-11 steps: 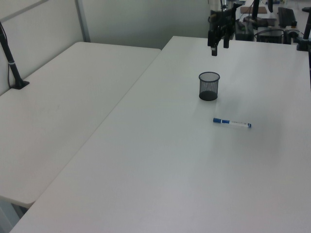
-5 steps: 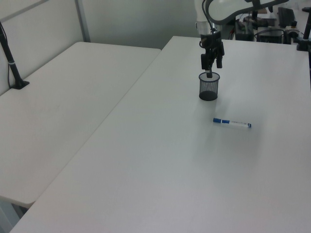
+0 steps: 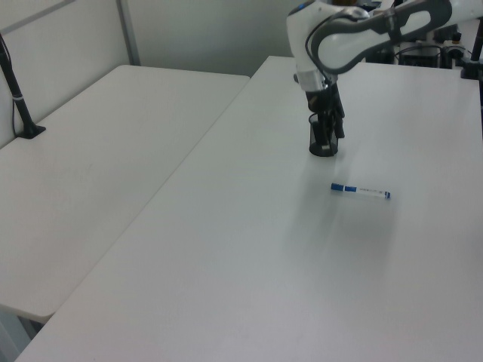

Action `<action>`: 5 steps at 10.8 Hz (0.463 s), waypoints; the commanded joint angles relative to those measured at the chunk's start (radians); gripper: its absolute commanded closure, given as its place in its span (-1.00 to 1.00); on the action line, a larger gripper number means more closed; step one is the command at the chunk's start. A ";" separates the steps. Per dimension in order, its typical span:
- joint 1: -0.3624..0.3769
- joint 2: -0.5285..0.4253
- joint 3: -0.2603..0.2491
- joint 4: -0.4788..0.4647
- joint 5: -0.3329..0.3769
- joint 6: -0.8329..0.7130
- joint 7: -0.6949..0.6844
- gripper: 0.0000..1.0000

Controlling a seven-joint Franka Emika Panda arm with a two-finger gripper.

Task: Insert the marker
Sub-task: 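Lower the gripper and close it on the marker's blue-capped end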

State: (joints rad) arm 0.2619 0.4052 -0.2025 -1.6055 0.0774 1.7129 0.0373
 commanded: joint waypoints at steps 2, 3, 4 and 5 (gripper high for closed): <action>0.040 0.018 -0.008 -0.050 0.002 0.007 -0.028 -0.79; 0.049 0.039 -0.008 -0.050 -0.001 0.008 -0.028 -0.69; 0.072 0.064 -0.008 -0.050 -0.002 0.013 -0.037 -0.54; 0.079 0.086 -0.008 -0.050 -0.005 0.016 -0.042 -0.37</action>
State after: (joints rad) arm 0.3020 0.4542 -0.2018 -1.6403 0.0773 1.7129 0.0196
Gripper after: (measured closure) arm 0.198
